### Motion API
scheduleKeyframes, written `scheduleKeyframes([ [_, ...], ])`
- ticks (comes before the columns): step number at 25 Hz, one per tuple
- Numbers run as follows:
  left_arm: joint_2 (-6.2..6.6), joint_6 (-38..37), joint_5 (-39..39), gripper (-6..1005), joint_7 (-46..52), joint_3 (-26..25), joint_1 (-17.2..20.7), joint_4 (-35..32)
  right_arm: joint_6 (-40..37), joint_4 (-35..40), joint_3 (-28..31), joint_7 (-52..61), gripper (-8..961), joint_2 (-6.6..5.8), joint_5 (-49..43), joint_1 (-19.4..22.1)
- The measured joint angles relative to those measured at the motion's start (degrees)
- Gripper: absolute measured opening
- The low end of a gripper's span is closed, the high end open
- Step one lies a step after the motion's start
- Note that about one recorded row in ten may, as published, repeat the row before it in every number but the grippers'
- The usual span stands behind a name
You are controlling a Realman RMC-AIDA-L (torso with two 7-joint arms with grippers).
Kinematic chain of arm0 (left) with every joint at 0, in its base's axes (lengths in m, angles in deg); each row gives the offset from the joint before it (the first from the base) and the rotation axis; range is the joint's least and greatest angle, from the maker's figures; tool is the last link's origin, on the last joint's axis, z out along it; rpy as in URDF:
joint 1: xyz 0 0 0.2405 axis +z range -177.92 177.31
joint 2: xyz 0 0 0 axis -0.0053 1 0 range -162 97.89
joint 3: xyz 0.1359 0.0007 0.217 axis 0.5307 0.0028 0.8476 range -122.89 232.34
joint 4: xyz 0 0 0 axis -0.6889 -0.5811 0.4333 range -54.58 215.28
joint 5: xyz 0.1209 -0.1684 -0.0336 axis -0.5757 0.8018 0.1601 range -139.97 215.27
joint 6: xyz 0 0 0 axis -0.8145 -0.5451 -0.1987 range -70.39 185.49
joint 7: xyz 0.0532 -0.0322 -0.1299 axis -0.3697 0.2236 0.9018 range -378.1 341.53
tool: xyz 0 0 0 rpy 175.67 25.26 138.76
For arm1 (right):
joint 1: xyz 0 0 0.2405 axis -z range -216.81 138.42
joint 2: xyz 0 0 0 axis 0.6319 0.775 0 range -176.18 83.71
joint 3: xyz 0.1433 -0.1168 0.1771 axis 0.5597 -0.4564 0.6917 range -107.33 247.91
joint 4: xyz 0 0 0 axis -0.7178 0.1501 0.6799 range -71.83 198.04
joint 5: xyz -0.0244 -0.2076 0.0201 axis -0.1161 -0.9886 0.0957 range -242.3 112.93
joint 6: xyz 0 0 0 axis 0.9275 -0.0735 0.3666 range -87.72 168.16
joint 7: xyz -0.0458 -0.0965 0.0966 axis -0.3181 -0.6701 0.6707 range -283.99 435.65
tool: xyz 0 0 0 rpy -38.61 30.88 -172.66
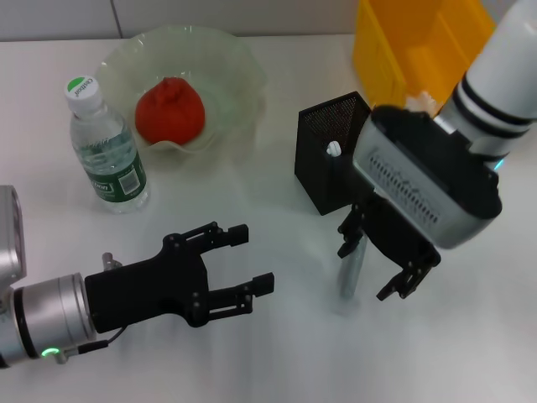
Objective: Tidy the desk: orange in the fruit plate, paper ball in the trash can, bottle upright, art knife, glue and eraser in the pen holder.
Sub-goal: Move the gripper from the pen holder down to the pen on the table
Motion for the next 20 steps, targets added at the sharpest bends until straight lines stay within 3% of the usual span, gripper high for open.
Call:
scheduleKeyframes([
  [16,-0.60,0.12,0.03,802,0.05,-0.09,0.55,0.06,6.21,-2.62,-5.50,-2.11,636,0.39,0.60,-0.64],
  [20,-0.60,-0.14,0.03,802,0.05,-0.09,0.60,0.06,6.68,-2.84,-5.95,-2.13,516,0.40,1.15,-0.63],
])
